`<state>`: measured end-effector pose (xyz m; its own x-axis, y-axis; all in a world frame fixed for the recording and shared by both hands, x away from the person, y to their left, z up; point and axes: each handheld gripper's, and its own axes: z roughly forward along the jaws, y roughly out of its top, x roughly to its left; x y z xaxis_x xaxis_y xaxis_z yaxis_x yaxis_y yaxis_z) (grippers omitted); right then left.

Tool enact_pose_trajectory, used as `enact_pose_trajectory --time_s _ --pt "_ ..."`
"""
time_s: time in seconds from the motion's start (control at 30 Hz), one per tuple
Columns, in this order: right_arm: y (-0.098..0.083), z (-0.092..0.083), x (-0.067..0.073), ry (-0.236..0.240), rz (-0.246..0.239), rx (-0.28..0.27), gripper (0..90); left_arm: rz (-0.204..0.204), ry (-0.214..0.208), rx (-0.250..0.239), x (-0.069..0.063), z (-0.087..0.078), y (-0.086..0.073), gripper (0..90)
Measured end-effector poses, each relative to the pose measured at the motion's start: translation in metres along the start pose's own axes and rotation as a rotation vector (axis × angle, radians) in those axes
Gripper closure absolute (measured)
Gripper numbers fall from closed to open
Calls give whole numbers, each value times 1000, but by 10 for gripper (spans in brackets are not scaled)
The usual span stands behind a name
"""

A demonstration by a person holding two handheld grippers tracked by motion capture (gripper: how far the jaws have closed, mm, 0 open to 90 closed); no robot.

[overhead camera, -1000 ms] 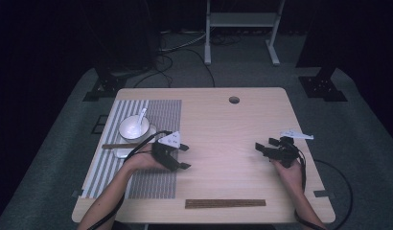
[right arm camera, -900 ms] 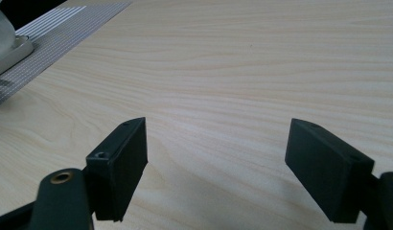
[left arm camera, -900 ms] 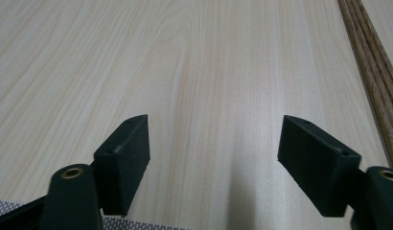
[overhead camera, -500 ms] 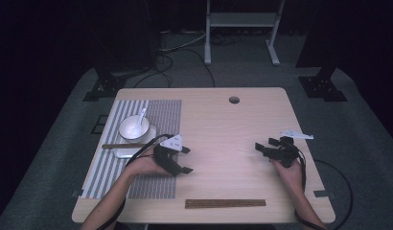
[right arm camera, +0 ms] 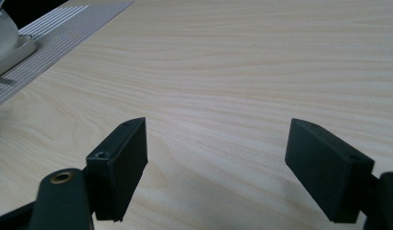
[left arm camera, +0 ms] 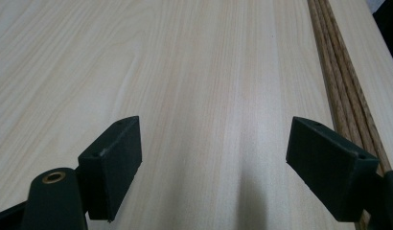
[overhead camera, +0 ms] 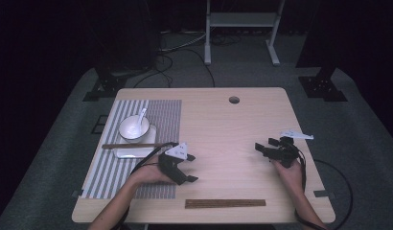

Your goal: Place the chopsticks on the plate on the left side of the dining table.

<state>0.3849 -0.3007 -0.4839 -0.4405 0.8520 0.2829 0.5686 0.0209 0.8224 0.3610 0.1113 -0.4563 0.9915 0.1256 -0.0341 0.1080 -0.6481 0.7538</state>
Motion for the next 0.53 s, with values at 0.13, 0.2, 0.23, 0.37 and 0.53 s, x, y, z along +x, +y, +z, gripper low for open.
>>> enact_pose_trajectory --time_s 0.13,0.2,0.23,0.37,0.53 --pt "0 0 0 1 0 0 211 -6 1 -6 -5 2 -1 183" --pt "0 0 0 1 -1 0 211 -2 -3 1 -8 4 -2 183" --pt "0 0 0 1 -1 1 211 -2 -3 4 -9 5 -3 183" --pt "0 0 0 3 3 2 211 -9 4 -7 -14 4 -7 175" --pt "0 0 0 4 4 1 212 -19 0 -61 -17 -1 -8 174"
